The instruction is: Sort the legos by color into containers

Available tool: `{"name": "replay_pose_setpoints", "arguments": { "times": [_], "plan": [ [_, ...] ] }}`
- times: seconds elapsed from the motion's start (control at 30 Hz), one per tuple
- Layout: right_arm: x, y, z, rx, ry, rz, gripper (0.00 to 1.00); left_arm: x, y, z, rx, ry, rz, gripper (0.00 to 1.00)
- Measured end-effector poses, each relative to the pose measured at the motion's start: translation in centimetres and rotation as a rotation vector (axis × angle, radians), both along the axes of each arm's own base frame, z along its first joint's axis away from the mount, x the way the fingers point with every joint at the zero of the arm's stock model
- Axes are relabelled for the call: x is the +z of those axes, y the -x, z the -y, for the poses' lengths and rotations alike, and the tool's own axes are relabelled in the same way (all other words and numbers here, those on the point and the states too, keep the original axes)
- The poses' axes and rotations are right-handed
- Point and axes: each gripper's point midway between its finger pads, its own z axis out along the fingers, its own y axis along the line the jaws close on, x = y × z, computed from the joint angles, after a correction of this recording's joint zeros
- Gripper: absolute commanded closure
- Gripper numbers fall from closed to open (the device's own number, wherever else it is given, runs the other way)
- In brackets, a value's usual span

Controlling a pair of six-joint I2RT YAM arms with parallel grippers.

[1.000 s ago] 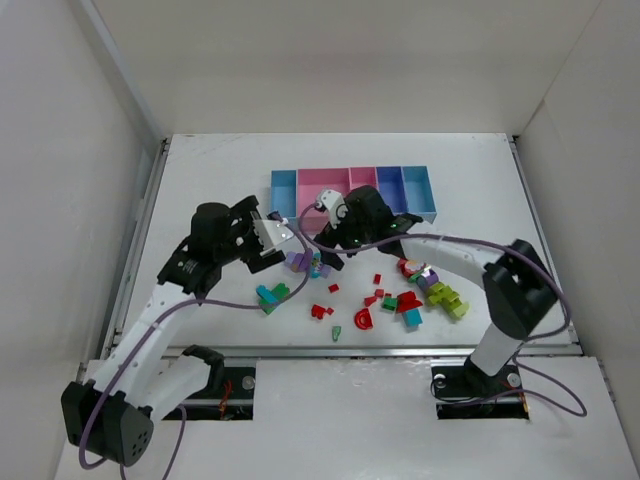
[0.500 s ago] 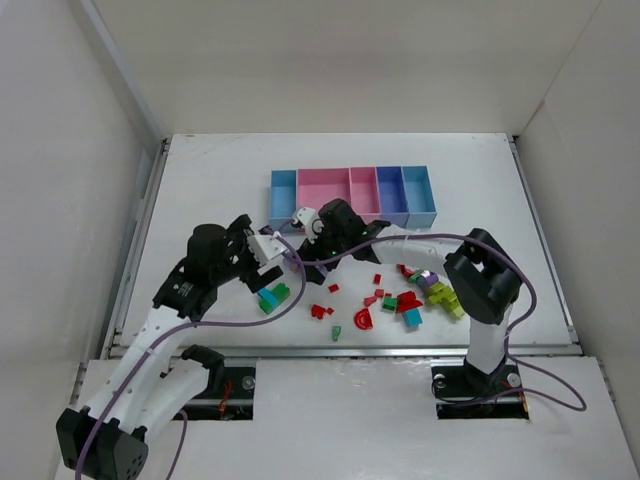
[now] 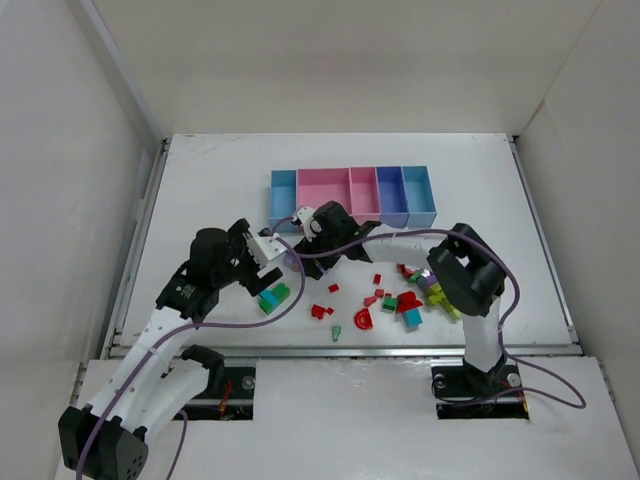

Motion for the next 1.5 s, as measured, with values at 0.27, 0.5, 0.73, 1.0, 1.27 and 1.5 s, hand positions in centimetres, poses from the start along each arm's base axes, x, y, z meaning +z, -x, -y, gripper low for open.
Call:
{"name": "replay_pose_setpoints", "arguments": {
  "times": [0.27, 0.5, 0.73, 1.0, 1.27, 1.5],
  "plan": [
    [-0.1, -0.2, 0.2, -0.019, 0.007, 0.004, 0.73, -0.6, 0.2, 0.4, -0.018, -0.014, -0.003, 0.03],
    [1.5, 0.4, 1.3, -0.005, 0.01, 0.037, 0.84, -1.4, 0.2, 0.9, -0.073, -0.047, -0.011, 0.04],
    [9.2, 0.1, 2.1, 0.017, -0.091, 0.177, 0.92, -0.6, -1.5, 3.5, -0.25, -0.079, 0.007, 0.01],
    [12.8, 0.0, 3.9, 0.051, -0.069, 0.268, 0.98, 6.4, -5.7, 7.8, -0.45, -0.027, 0.116, 0.11],
    [13.4, 0.5, 5.1, 0.087, -0.03, 0.29, 0.99, 5.9, -5.1, 9.1, -0.652, -0.068, 0.081, 0.17],
    [13.3, 0.1, 5.5, 0.085, -0.024, 0.29, 0.99, 5.0, -4.7, 9.1, -0.707, -0.091, 0.049, 0.17]
  ]
}}
